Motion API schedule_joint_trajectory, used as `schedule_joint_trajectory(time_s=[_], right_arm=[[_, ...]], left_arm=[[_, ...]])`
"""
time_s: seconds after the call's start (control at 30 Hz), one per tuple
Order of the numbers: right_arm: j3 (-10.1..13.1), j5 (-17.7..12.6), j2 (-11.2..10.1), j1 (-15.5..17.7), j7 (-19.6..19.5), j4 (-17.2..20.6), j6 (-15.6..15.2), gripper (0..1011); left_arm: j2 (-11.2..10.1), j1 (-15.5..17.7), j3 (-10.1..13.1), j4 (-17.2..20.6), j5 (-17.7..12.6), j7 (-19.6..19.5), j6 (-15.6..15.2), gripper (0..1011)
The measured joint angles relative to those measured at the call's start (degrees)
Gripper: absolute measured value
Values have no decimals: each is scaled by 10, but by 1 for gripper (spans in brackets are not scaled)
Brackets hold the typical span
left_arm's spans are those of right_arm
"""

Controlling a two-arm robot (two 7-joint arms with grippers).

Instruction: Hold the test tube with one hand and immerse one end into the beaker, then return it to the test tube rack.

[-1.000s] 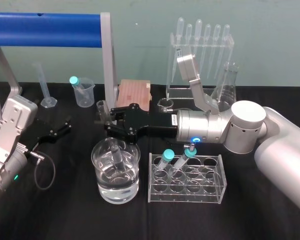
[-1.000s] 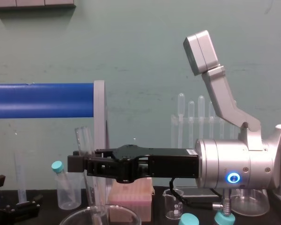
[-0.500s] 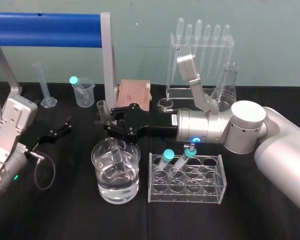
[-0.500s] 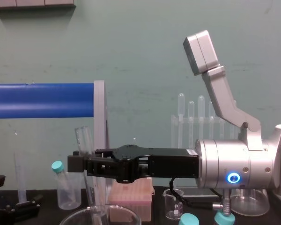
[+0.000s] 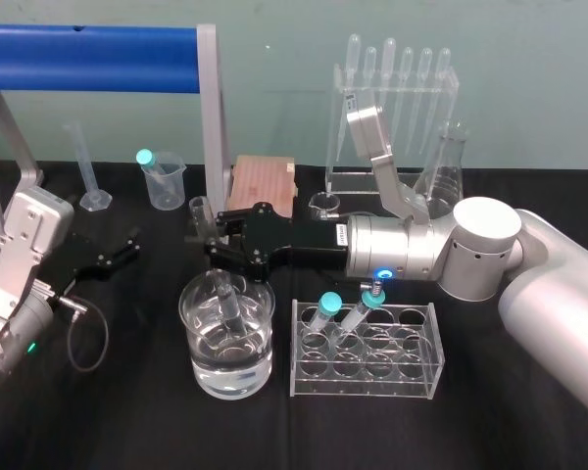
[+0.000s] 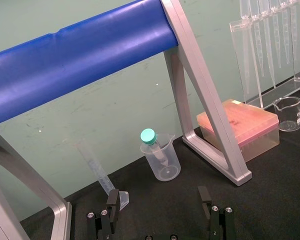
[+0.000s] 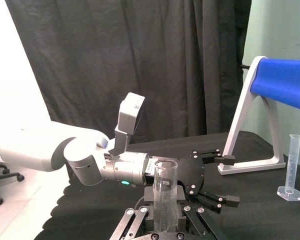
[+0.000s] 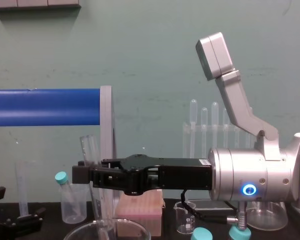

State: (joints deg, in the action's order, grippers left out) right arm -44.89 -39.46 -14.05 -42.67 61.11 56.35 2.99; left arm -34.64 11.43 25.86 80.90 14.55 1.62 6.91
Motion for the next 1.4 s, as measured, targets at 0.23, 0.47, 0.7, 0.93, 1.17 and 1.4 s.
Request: schedule_joint_trajectory(time_s=[0.23,0.47,0.7,0.93,1.17,1.4], right_arm=[[0,0,0,0,0,0,0,233],[0,0,0,0,0,0,0,233],[0,0,0,0,0,0,0,233],[-1,5,-1,-3,2,3,7,234],[8,5,-8,-1,4,24,24,233],[23,-2,-16,8,-3,48,44,233]], left_arm=[[0,0,0,0,0,0,0,1000],[0,0,0,0,0,0,0,1000],[0,0,0,0,0,0,0,1000],[0,0,0,0,0,0,0,1000],[0,0,0,0,0,0,0,1000],[0,0,0,0,0,0,0,1000]])
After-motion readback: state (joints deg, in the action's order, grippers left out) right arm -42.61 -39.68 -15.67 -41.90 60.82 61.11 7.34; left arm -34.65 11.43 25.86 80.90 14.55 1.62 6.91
